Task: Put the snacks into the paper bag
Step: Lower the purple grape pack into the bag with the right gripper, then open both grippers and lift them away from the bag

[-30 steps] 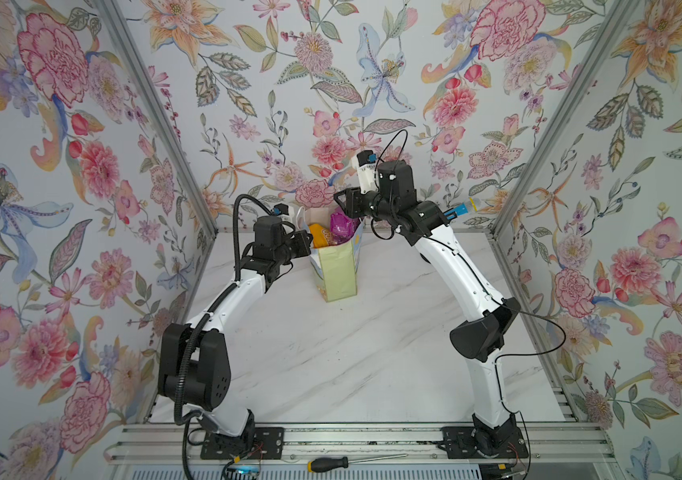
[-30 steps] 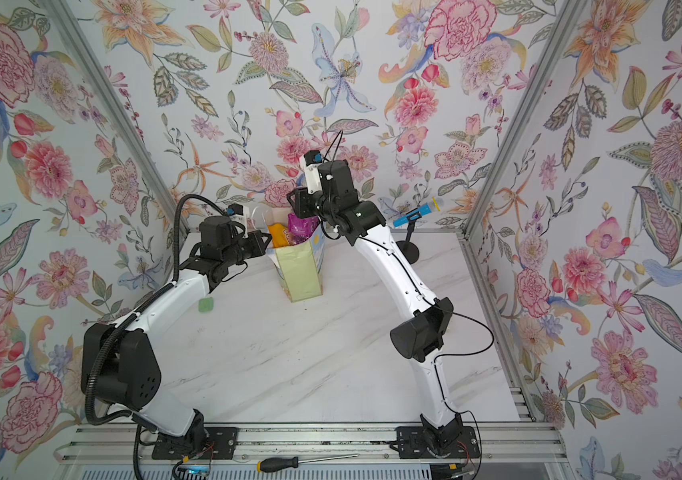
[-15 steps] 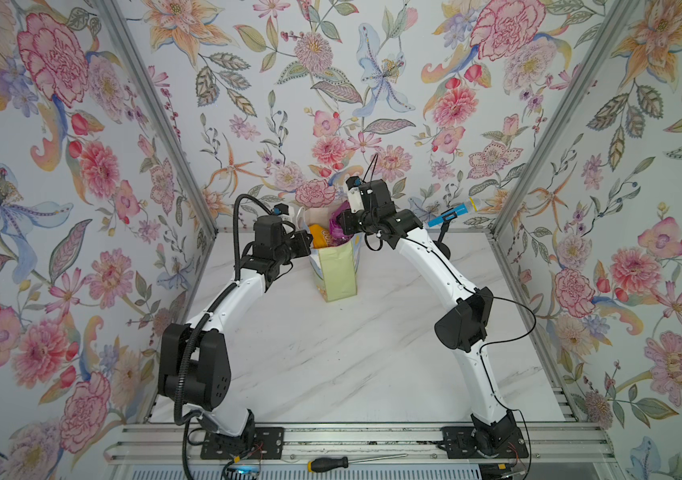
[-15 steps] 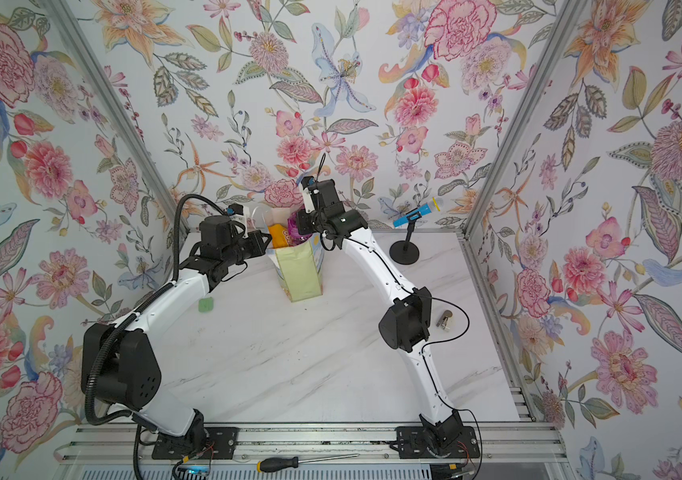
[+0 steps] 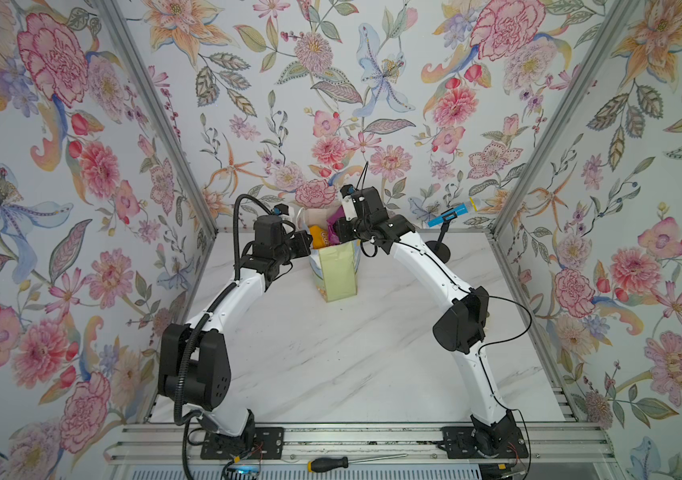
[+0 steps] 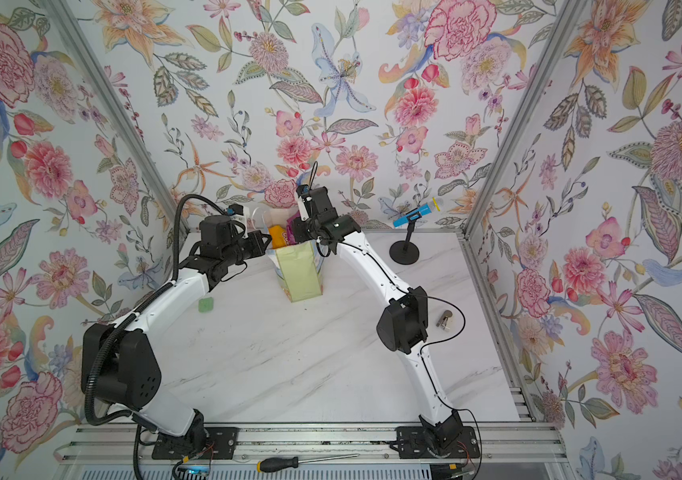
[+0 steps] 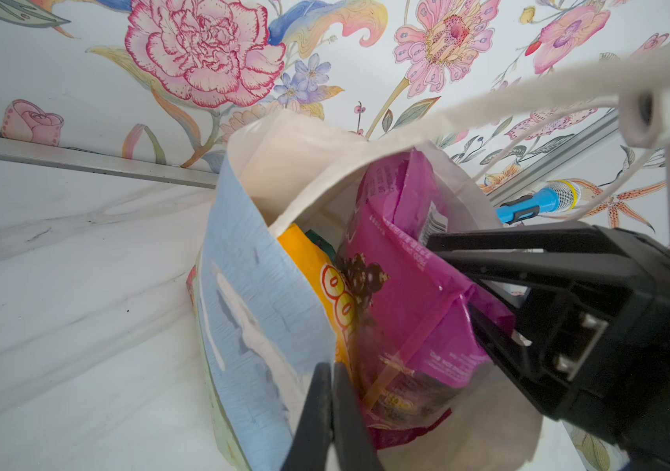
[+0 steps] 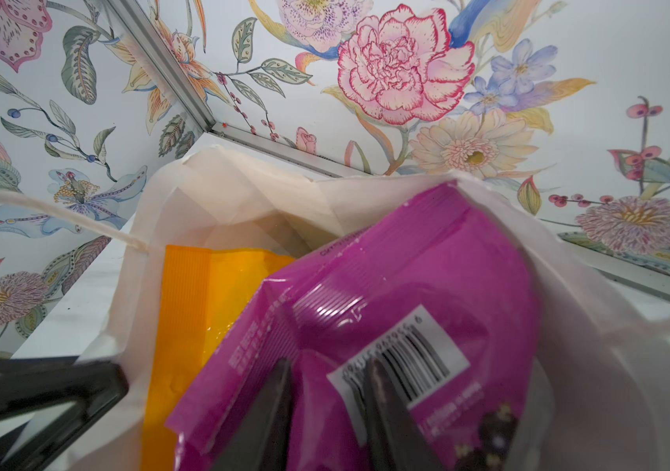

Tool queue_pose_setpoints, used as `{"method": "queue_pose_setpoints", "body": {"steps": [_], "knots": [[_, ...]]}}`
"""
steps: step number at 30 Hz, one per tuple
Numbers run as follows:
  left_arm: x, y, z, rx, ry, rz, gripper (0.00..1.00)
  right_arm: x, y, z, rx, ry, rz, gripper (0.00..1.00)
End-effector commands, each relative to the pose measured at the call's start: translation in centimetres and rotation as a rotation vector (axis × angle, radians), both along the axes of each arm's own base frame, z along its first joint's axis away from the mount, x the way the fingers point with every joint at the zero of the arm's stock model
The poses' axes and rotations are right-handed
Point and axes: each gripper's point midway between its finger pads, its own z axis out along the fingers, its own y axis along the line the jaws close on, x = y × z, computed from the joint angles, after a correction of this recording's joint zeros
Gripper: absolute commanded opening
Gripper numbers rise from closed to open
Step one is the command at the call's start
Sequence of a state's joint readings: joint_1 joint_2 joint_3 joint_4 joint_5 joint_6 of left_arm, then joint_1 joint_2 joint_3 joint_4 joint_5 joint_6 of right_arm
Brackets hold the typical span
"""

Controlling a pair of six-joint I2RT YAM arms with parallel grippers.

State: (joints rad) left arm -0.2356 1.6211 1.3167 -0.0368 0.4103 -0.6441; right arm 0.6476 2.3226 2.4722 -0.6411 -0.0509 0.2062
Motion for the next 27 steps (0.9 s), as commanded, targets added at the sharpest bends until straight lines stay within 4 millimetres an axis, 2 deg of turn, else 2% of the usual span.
{"method": "queue_pose_setpoints", "body": {"steps": [1, 4, 10, 13, 15, 17, 20, 23, 27], "knots": [[-0.2, -0.8, 7.5, -0.06, -0.193, -0.049, 0.0, -1.2, -1.0, -3.0, -0.028, 0.144, 0.027, 0.39], [-0.2, -0.7, 7.5, -0.058, -0.195, -0.046, 0.0, -1.4, -0.8, 1.2, 0.029, 0.073, 0.052, 0.44], [-0.3, -0.9, 7.8, -0.07, -0.203, -0.057, 0.29, -2.1, -1.2, 9.2, 0.17, -0.059, 0.072, 0.56], [-0.3, -0.9, 7.8, -0.083, -0.205, -0.063, 0.5, -2.7, -1.6, 12.5, 0.218, -0.12, 0.077, 0.59], [-0.3, -0.9, 7.7, -0.088, -0.204, -0.069, 0.6, -3.2, -2.0, 14.2, 0.243, -0.15, 0.08, 0.62], [-1.2, -0.8, 9.3, -0.102, -0.24, -0.077, 0.73, -3.6, -2.3, 15.7, 0.265, -0.177, 0.081, 0.65], [-1.4, -1.0, 9.4, -0.115, -0.246, -0.094, 0.91, -4.1, -2.7, 17.3, 0.284, -0.21, 0.082, 0.71], [-1.9, -1.5, 9.6, -0.137, -0.255, -0.135, 0.99, -4.5, -3.4, 18.5, 0.293, -0.237, 0.073, 0.79], [-2.9, -1.6, 10.1, -0.135, -0.283, -0.176, 0.99, -4.9, -4.8, 19.4, 0.292, -0.285, 0.044, 0.9]]}}
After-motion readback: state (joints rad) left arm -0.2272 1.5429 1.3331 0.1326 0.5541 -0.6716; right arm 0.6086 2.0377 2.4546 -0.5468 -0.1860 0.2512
